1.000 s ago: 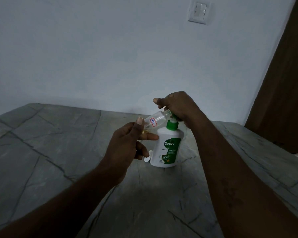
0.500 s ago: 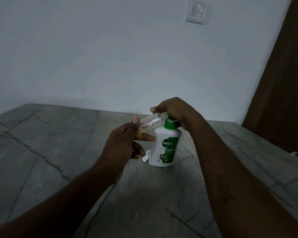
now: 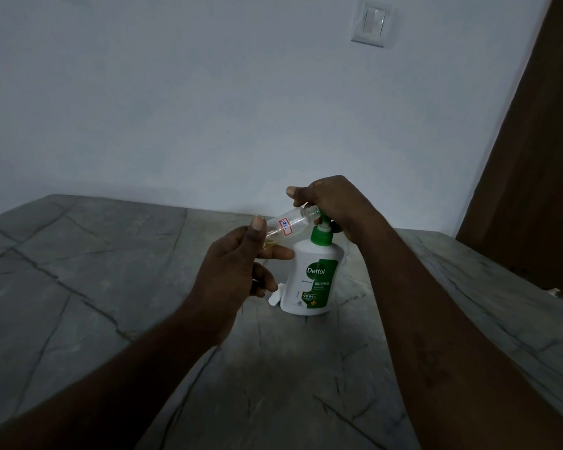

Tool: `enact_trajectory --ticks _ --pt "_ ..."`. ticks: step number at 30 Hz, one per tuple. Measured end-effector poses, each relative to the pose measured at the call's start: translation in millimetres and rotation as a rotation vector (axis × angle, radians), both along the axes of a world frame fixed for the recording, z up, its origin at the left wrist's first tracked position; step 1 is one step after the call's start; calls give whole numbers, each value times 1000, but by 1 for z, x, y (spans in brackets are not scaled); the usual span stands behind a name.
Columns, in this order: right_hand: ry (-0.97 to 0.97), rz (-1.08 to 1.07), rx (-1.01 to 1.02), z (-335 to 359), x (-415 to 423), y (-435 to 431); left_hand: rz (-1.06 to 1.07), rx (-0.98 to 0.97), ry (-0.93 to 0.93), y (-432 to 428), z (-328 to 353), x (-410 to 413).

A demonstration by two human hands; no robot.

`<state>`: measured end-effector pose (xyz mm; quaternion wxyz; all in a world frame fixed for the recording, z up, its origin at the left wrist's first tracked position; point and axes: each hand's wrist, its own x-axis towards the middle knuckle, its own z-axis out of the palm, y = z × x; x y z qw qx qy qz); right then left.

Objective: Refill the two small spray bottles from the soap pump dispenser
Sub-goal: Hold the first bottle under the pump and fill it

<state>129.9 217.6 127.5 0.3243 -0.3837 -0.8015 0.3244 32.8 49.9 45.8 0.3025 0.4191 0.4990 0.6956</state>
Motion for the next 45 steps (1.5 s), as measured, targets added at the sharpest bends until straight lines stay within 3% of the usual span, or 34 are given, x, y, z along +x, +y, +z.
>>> enact_trajectory --ticks 9,15,20,30,36,40,45 --pt "-23 41 -191 -8 -5 5 21 -8 -10 0 -1 -2" --pt "-4 36 -130 -6 -3 5 14 -6 -8 1 -1 -2" --pt "-24 11 82 3 -3 1 -27 26 -21 0 -1 -1" --pt "-11 39 -197 -8 -4 2 -10 -2 -31 0 -2 -2" --pt "-4 32 -105 -4 -1 1 -15 -3 -31 0 -2 -2" --pt "-50 9 111 3 -3 2 -37 27 -38 1 -1 -1" --pt "-4 4 -17 1 0 3 -38 31 -35 1 0 0"
